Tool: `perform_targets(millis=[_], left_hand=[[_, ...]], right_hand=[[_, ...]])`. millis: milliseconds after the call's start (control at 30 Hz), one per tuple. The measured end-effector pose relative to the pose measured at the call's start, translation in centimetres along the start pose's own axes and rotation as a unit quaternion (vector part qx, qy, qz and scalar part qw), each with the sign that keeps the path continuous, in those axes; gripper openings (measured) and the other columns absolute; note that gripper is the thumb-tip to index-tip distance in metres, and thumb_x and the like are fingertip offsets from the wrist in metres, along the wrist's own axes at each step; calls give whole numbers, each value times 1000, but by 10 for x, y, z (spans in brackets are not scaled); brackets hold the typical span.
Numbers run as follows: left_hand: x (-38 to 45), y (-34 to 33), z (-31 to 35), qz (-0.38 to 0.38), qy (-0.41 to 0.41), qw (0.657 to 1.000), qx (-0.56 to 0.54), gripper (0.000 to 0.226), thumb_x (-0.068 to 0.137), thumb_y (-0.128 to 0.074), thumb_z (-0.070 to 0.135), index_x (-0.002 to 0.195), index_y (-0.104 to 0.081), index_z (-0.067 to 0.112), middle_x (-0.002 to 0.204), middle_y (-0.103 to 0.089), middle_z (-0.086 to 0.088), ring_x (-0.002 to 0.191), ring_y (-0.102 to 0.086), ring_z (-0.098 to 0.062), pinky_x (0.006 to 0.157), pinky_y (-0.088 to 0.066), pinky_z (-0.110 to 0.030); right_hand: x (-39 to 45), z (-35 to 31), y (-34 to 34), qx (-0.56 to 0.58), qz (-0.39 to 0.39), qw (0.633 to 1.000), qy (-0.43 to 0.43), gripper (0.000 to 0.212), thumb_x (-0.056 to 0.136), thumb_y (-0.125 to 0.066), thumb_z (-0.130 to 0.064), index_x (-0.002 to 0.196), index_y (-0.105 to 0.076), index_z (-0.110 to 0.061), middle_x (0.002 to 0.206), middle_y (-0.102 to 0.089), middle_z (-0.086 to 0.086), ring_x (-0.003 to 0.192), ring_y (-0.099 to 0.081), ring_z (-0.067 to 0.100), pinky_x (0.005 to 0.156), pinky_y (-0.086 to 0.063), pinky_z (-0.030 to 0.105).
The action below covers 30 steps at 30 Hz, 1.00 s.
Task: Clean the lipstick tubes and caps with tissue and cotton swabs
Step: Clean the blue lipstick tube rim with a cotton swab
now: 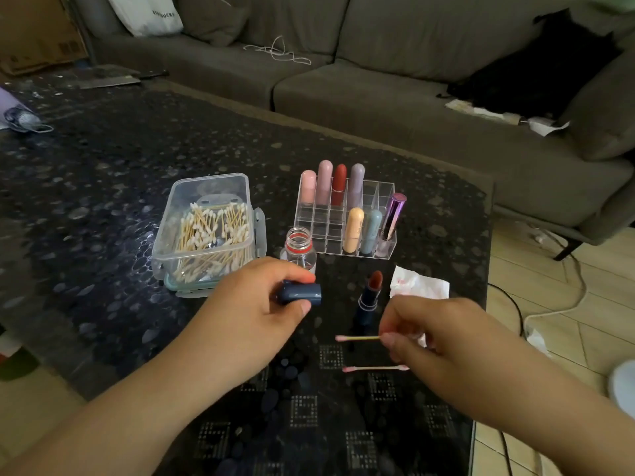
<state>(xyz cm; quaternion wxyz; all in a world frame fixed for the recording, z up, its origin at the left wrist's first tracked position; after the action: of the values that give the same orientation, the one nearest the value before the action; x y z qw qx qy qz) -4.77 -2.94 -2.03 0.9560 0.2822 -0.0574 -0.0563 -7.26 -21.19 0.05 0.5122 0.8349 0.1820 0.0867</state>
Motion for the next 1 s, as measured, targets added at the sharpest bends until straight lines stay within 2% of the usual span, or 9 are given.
perform_targets(millis=[200, 300, 367, 600, 700, 767, 833, 933, 1000], left_hand=[[0, -13, 2, -15, -79, 989, 124, 25, 82, -69, 19, 102, -64, 33, 96, -52, 22, 93, -52, 2, 84, -42, -14], [2, -22, 0, -27, -99, 975, 196, 25, 86, -65, 24, 110, -64, 29, 102, -52, 20, 102, -48, -1, 88, -35, -14], [4, -27, -1, -31, -106, 967, 230, 26, 90, -59, 28, 116, -60, 29, 110, -54, 15, 105, -48, -4, 85, -32, -13], [7, -44, 0, -30, -124, 939, 320, 29, 100, -38, 33, 128, -42, 26, 125, -44, 9, 108, -49, -9, 81, -40, -20], [8, -50, -4, -35, -121, 926, 355, 28, 97, -45, 30, 123, -50, 21, 120, -48, 4, 108, -51, -15, 80, -47, -27], [10, -51, -7, -33, -120, 925, 359, 25, 86, -65, 27, 109, -61, 17, 107, -55, 2, 97, -57, -18, 71, -50, -28], [10, -47, -3, -10, -115, 942, 314, 33, 77, -74, 29, 107, -64, 20, 103, -57, 6, 95, -57, -14, 71, -48, -22], [4, -41, 4, 9, -85, 986, 144, 35, 83, -62, 41, 115, -53, 34, 104, -50, 24, 101, -47, 5, 78, -35, -7], [2, -39, 9, -10, -58, 998, 15, 32, 74, -65, 49, 103, -52, 42, 97, -55, 26, 98, -49, 10, 78, -39, -8]], right_hand=[[12, 23, -23, -9, -8, 997, -79, 18, 89, -60, -37, 75, -55, -46, 86, -47, -16, 81, -47, -2, 64, -37, 8], [16, 30, -28, -13, -15, 995, -101, 7, 90, -61, -35, 90, -67, -38, 81, -50, -15, 75, -49, 0, 61, -39, 9], [19, 33, -29, -16, -13, 993, -112, 14, 88, -62, -37, 102, -67, -36, 83, -55, -13, 76, -52, 3, 64, -42, 10], [28, 35, -12, 85, 102, 980, -146, 31, 77, -70, -45, 101, -49, -44, 77, -55, -8, 67, -51, 5, 57, -40, 13], [34, 35, -18, 128, 89, 979, -132, 25, 76, -72, -42, 95, -56, -47, 79, -56, -7, 67, -51, 4, 60, -43, 14], [36, 36, -20, 157, 96, 975, -122, 18, 77, -72, -39, 95, -65, -40, 80, -57, -6, 66, -51, 3, 63, -43, 12], [36, 36, -17, 189, 108, 970, -111, 12, 77, -72, -38, 88, -67, -38, 78, -58, -7, 67, -53, 0, 62, -44, 10], [32, 30, -6, 266, 116, 953, -84, 14, 71, -72, -41, 77, -71, -29, 59, -55, -11, 53, -47, 0, 53, -40, 11], [27, 23, 0, 305, 108, 944, -64, 29, 63, -69, -50, 74, -73, -23, 59, -60, -1, 55, -51, 16, 57, -47, 25]])
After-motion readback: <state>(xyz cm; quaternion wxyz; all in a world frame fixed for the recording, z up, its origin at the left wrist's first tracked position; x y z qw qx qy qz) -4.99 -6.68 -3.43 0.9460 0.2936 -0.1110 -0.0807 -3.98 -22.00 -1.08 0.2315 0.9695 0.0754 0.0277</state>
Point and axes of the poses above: each hand's wrist, its own x-axis towards the middle knuckle, its own y-axis out of the back of the hand, z = x × y, the point moved 6 cm from there along x, towards the middle knuckle
